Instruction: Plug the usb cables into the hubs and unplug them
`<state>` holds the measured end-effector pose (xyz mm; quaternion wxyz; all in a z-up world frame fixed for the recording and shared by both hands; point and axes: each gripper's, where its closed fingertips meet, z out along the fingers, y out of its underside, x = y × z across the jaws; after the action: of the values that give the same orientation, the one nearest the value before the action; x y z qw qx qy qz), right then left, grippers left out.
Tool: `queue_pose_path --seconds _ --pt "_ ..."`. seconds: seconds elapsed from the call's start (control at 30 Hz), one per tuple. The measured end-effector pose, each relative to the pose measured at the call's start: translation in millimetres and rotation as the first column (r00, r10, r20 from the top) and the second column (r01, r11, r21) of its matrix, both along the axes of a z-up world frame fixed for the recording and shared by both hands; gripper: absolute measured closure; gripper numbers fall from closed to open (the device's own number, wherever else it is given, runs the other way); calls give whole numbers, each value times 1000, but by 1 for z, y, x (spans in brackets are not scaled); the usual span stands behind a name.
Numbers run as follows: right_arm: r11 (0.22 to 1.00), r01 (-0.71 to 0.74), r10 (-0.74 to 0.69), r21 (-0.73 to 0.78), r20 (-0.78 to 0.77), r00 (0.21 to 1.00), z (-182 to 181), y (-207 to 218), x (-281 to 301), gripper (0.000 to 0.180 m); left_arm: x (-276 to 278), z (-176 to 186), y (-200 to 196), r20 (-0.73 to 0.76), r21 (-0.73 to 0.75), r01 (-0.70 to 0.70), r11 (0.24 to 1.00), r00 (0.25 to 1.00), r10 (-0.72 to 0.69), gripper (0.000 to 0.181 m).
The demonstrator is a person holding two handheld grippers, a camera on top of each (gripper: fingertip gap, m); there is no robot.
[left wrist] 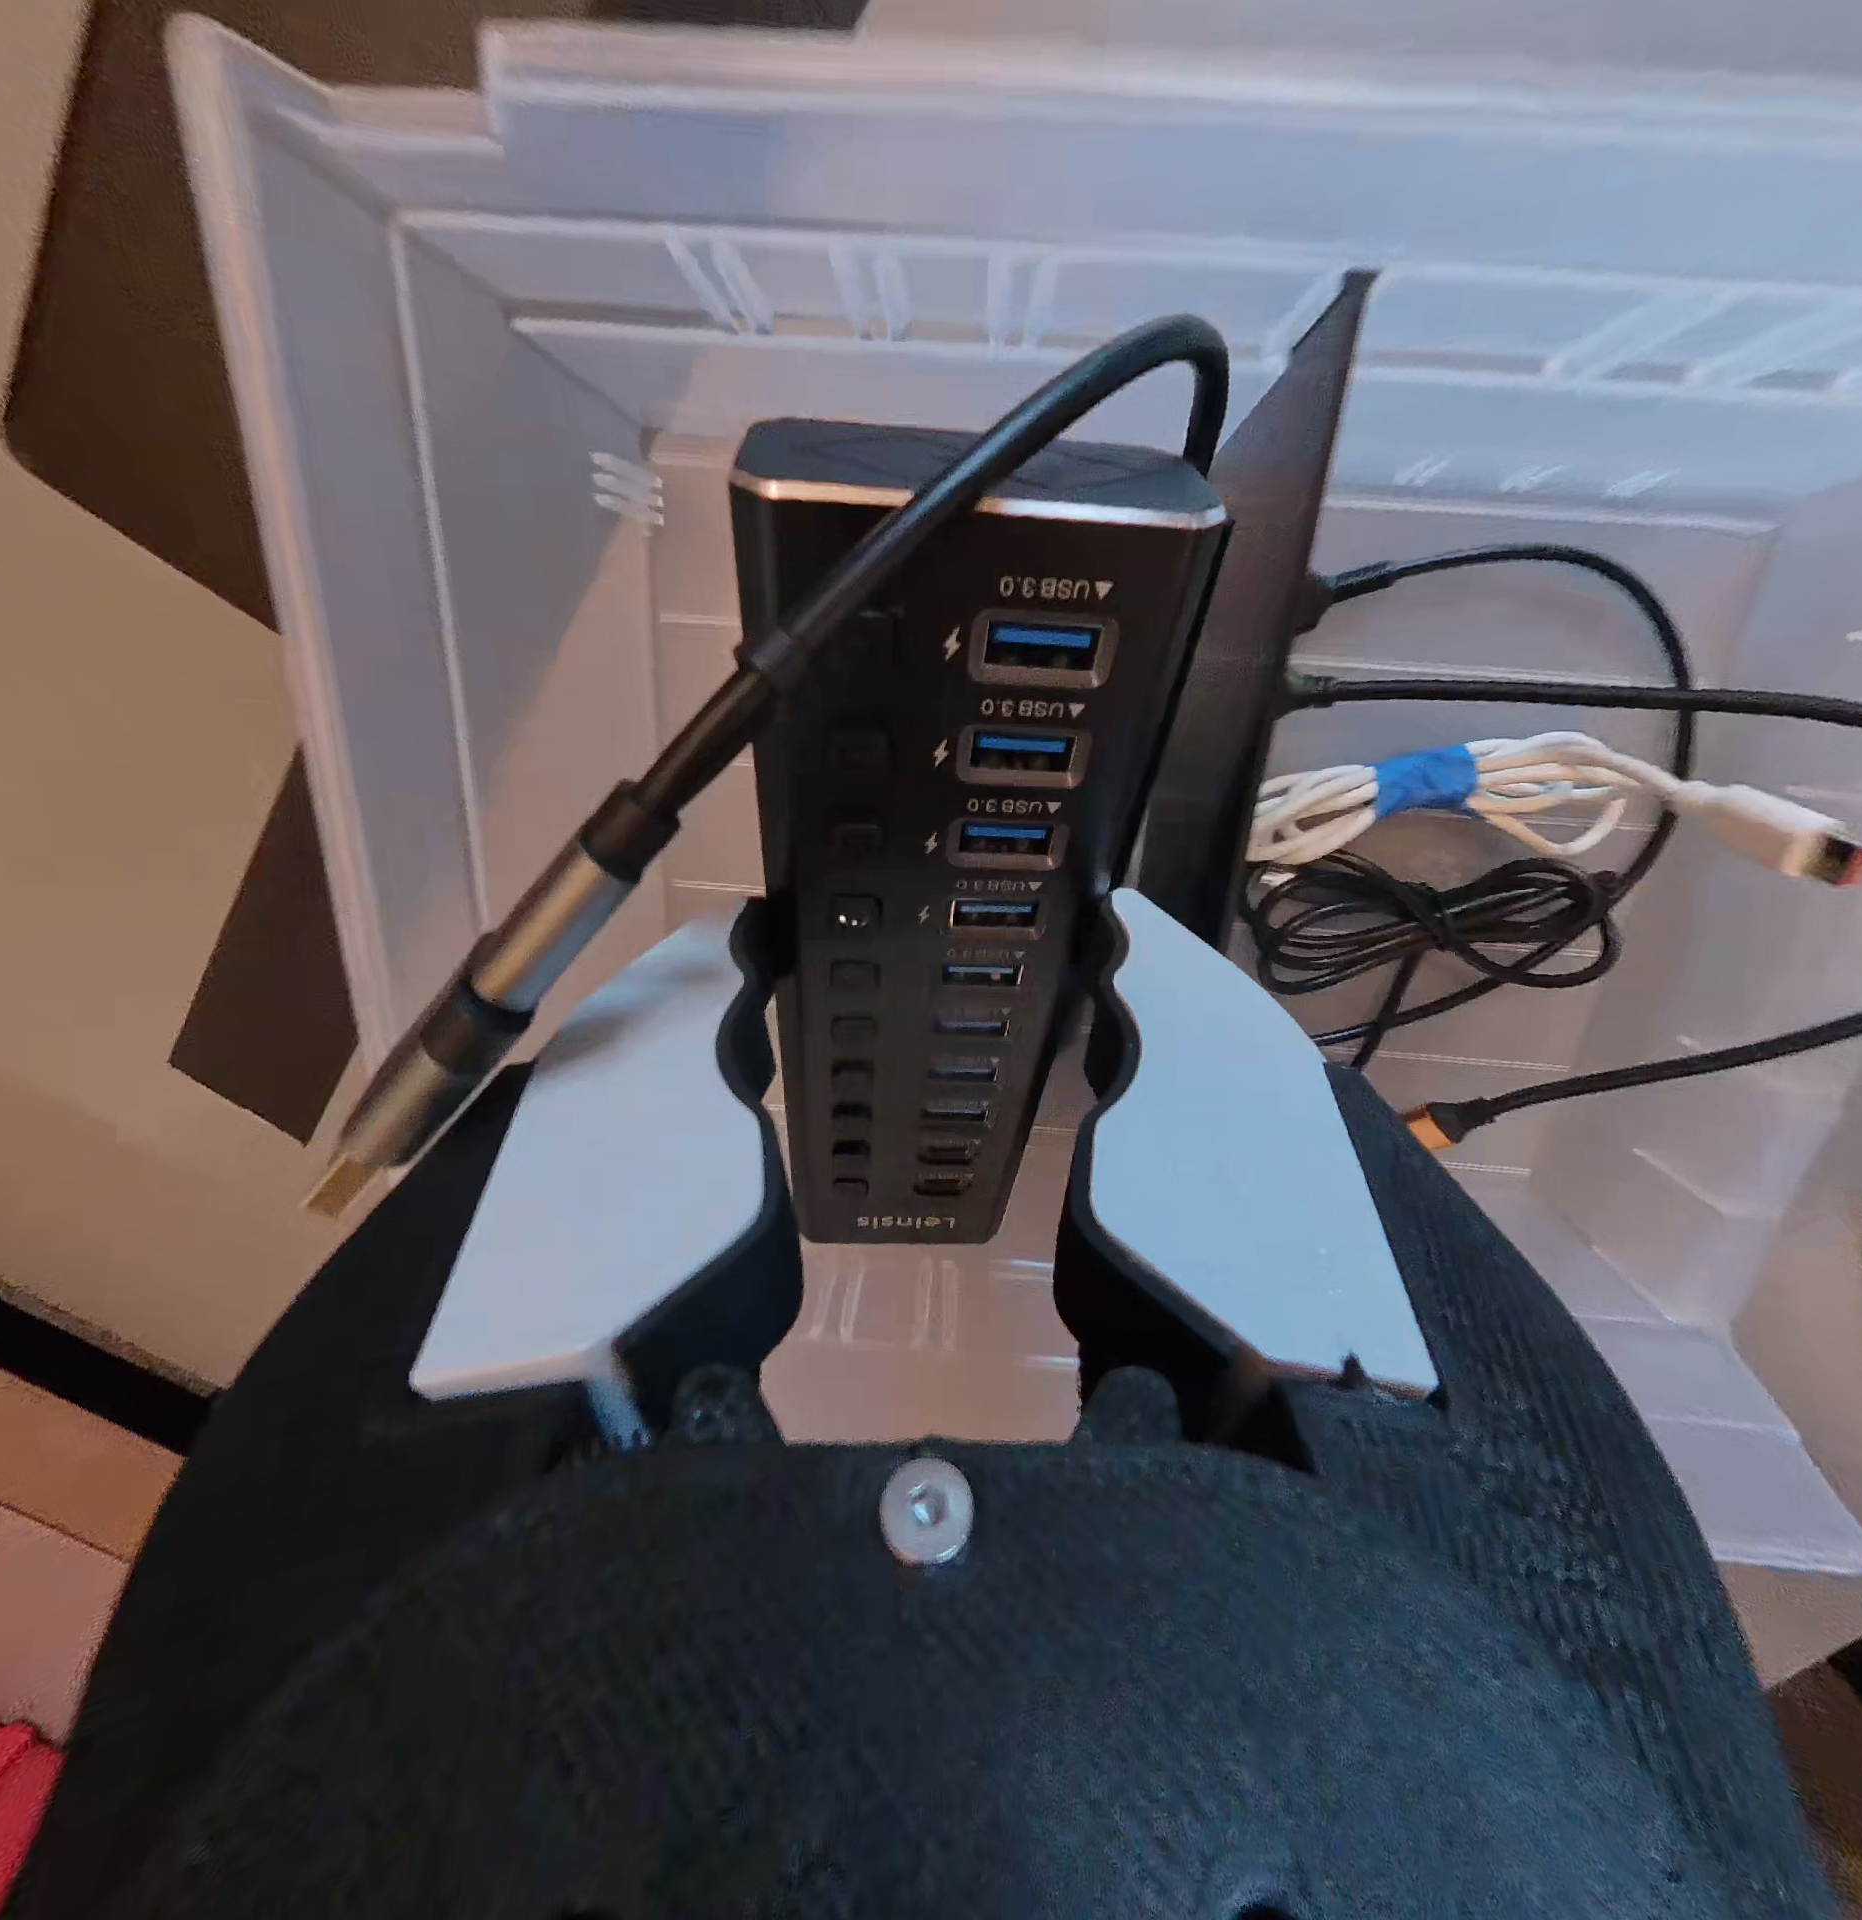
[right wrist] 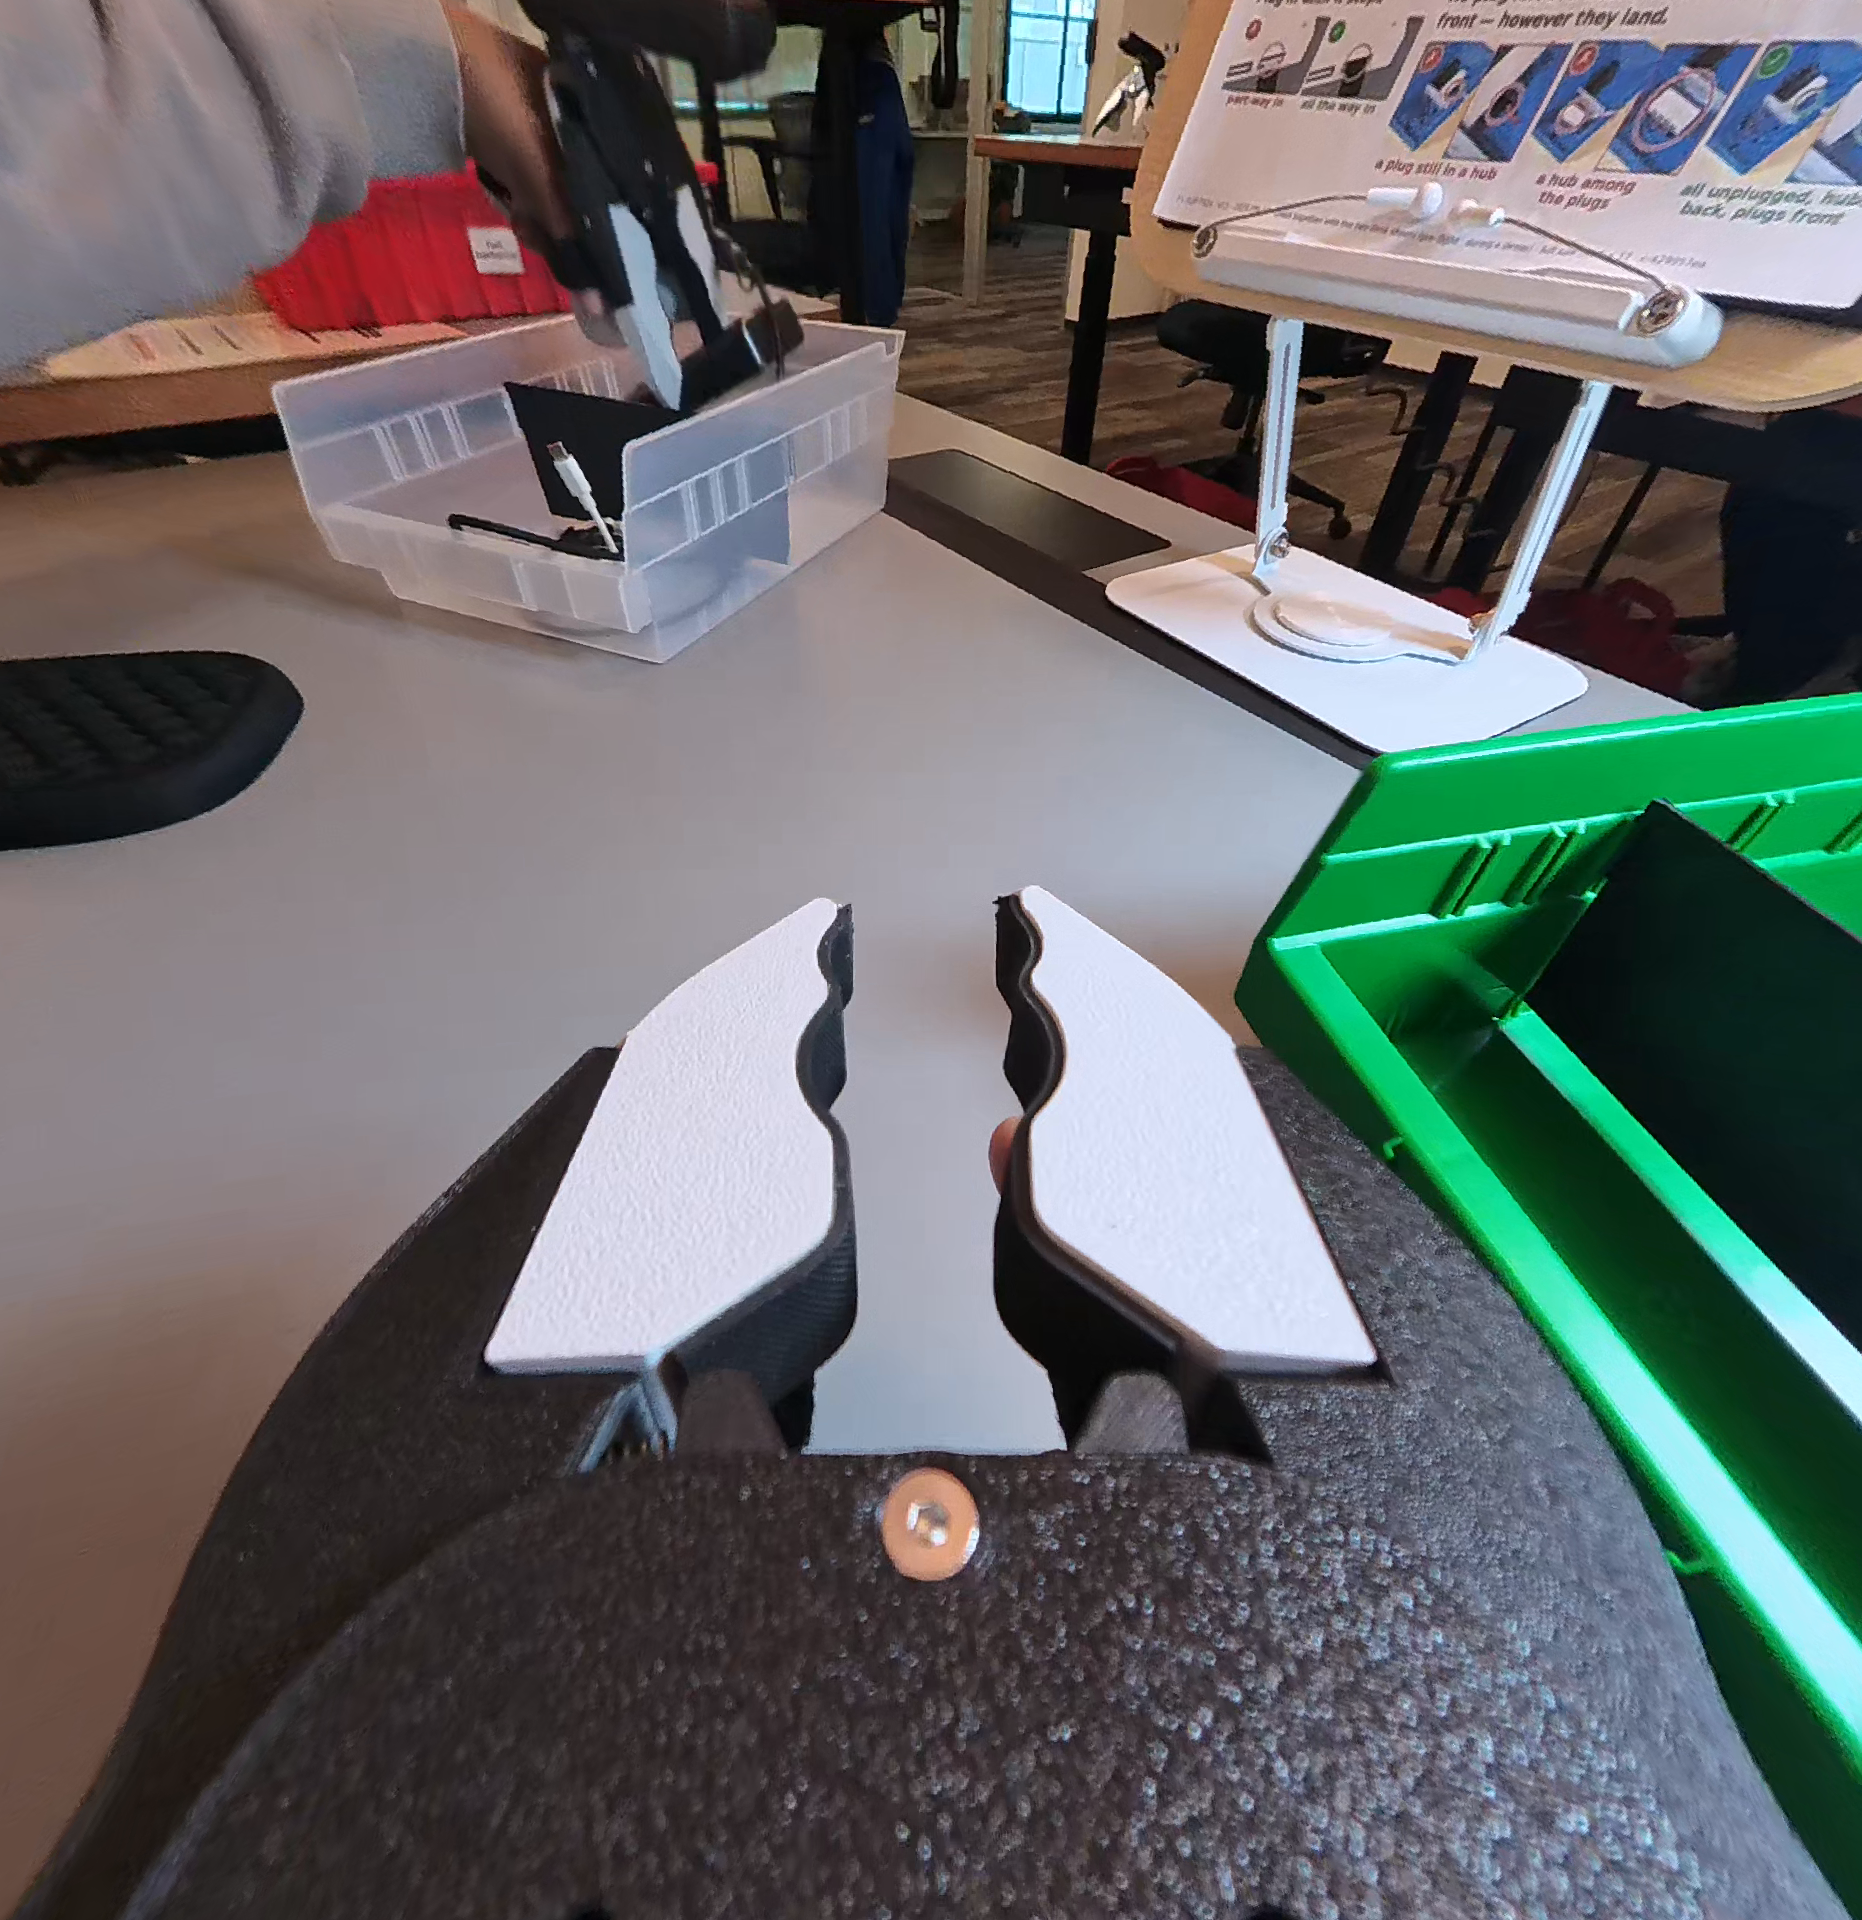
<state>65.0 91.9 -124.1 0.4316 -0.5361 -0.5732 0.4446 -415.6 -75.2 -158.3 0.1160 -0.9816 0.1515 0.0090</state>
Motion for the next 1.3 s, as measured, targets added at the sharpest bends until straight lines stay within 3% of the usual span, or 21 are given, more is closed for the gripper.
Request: queue_pose_path --seconds 0.17,0.27,0.37,0.5,0.7,0.83,0.97,1.1,1.2,1.3 --pt "1000 -18 18 12 8 1000 -2 -6 -1 153 6 36 1 43 156 -28 987 999 21 121" --pt "1000 -22 22 4 6 1000 -1 -7 -1 153 1 53 -6 -39 149 -25 989 999 31 121" --pt "999 -34 34 -18 8 999 -2 -9 -1 153 -3 59 -18 -236 -7 37 999 971 -37 121" --pt "998 -49 49 -27 22 999 -6 -12 -3 153 -2 57 -30 -458 -325 112 939 850 -259 121" --pt "999 -53 53 3 41 998 -9 -14 -2 153 -3 59 -41 -515 -653 83 753 681 -521 122" --pt "998 -62 62 -16 40 997 -10 -14 -2 153 -1 63 -54 -466 -785 43 618 616 -635 122" --pt "998 -63 62 7 43 997 -9 -14 0 153 13 65 -66 -422 -774 76 629 679 -601 122" --pt "998 -70 70 -3 34 997 -8 -14 1 153 40 68 -85 -322 -680 135 721 828 -458 122" --pt "997 -82 82 -14 27 996 -6 -16 0 153 65 71 -85 -222 -516 191 835 912 -346 122" --pt "996 -91 91 -7 11 996 -3 -20 0 153 94 84 -68 -125 -267 252 930 948 -293 122"
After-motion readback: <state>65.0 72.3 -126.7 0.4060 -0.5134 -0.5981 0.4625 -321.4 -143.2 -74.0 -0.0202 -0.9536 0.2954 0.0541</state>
